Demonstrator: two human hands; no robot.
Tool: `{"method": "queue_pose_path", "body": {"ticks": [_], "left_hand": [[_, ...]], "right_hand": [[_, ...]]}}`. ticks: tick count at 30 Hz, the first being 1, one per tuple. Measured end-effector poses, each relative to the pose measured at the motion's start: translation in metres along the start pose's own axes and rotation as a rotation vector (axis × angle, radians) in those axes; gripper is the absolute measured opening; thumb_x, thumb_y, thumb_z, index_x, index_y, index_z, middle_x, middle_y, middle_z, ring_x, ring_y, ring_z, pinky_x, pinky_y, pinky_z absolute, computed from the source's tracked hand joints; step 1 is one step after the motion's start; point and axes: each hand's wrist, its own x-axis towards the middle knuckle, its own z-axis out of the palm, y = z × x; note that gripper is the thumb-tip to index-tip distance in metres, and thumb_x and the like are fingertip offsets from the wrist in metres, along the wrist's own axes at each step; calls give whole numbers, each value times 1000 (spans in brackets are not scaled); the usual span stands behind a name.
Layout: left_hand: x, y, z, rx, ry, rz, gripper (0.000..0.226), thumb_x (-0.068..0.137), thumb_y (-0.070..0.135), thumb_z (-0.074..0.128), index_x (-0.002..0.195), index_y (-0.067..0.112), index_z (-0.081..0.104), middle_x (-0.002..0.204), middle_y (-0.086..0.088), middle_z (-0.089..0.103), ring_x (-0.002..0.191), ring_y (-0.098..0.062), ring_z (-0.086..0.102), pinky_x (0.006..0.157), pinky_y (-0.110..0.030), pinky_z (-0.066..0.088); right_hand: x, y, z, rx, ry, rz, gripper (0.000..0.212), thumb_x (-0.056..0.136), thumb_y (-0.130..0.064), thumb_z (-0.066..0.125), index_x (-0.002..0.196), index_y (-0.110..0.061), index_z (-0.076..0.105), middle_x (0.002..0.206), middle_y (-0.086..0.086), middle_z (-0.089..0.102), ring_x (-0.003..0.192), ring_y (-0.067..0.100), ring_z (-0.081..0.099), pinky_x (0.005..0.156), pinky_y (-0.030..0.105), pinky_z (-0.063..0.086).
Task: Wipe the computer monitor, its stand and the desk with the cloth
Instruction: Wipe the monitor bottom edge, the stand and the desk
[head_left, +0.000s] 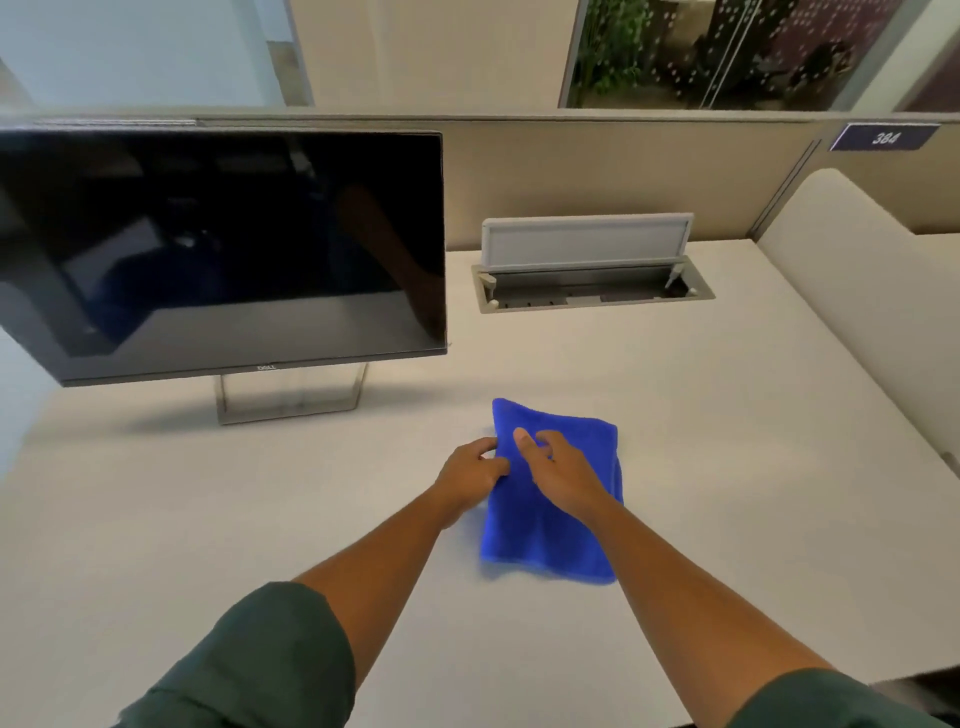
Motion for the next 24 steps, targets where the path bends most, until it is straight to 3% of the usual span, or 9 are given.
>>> {"method": "queue_pose_path", "body": {"ticks": [3,6,10,13,17,21,24], "left_hand": [[-11,0,-23,61,-49,45,44,87,13,55,125,33,65,84,-3,65,73,-13,56,70,-22,47],[-22,-4,-47,103,-78,40,47,88,13,56,131,32,62,100,-4,69,90,-13,64,77,-21,49],[-36,-16,-81,98,-78,62,40,89,14,58,122,34,68,90,14,71,85,-4,64,71,-13,47],[-45,-31,-107,14,-36,83,24,96,27,60,117,31,71,102,11,73,94,-8,66,80,-20,51],[-50,-53,-143,-44,205,119,24,97,40,57,108,27,74,92,11,73,83,-2,65,76,-24,50],[-52,-87,-192,176,523,95,20,98,32,57,110,27,71,108,11,69,97,-7,63,86,-23,49],[-55,-117,-231,318,715,82,21,96,31,58,115,30,67,118,7,64,110,-12,57,89,-24,43]], "right_hand": [[5,-20,15,131,-70,43,81,71,-87,43,114,-18,53,98,2,68,89,21,68,81,40,57],[6,-42,33,181,-126,54,77,66,-87,51,100,-19,52,91,0,69,78,17,69,63,30,55],[15,-60,67,146,-189,68,39,88,-54,52,96,-17,59,84,0,68,73,15,66,65,30,56],[18,-76,92,170,-163,52,26,93,-36,46,84,-18,62,79,0,66,73,14,62,61,27,54],[17,-96,126,143,-111,-8,28,93,-45,44,80,-25,59,76,-2,64,74,14,61,60,24,46],[17,-114,157,60,-37,-90,25,96,-51,37,83,-35,50,79,-13,59,75,2,55,60,16,34],[19,-125,180,101,38,-139,17,96,-50,37,94,-39,49,83,-17,59,79,-1,55,62,15,34]]}}
